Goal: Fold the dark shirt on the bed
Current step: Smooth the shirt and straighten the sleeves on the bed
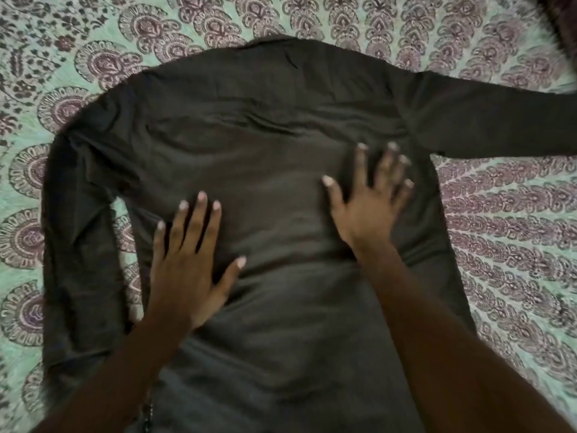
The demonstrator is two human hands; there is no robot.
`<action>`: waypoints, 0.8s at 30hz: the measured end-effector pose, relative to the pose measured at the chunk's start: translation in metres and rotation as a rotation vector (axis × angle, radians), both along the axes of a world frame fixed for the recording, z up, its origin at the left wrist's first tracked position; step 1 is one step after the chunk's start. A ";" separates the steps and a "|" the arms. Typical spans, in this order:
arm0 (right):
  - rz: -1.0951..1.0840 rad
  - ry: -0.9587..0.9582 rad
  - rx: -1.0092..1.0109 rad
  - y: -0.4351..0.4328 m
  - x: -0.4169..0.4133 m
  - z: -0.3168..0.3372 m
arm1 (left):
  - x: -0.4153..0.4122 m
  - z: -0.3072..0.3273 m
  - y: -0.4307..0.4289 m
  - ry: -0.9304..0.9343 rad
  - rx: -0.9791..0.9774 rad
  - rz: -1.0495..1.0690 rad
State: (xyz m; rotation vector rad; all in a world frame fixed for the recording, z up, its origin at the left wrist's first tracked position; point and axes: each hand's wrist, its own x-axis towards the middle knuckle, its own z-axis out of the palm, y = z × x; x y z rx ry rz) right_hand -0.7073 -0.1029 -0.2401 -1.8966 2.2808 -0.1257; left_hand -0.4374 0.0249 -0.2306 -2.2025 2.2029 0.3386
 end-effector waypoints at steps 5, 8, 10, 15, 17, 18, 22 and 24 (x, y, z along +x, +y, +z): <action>0.318 -0.002 0.055 0.011 -0.011 -0.010 | -0.016 -0.008 -0.008 -0.040 0.019 0.127; 0.014 0.058 0.051 0.068 -0.078 0.003 | -0.029 0.002 0.073 -0.027 0.068 0.144; -0.122 0.022 0.149 0.097 -0.112 0.007 | -0.042 0.008 0.134 -0.034 0.126 0.133; -0.047 0.035 -0.028 0.110 -0.060 0.007 | -0.066 0.015 0.159 0.023 0.051 0.180; 0.330 0.002 -0.076 0.121 -0.011 0.004 | -0.070 0.012 0.134 0.055 0.014 0.207; 0.514 -0.025 -0.051 0.130 0.007 0.002 | -0.073 0.009 0.129 0.048 0.026 0.211; 0.492 0.046 -0.002 0.202 -0.011 -0.008 | -0.082 0.001 0.207 0.016 0.074 0.191; 0.162 0.068 -0.002 0.245 -0.053 -0.002 | -0.086 0.006 0.271 0.024 0.127 0.191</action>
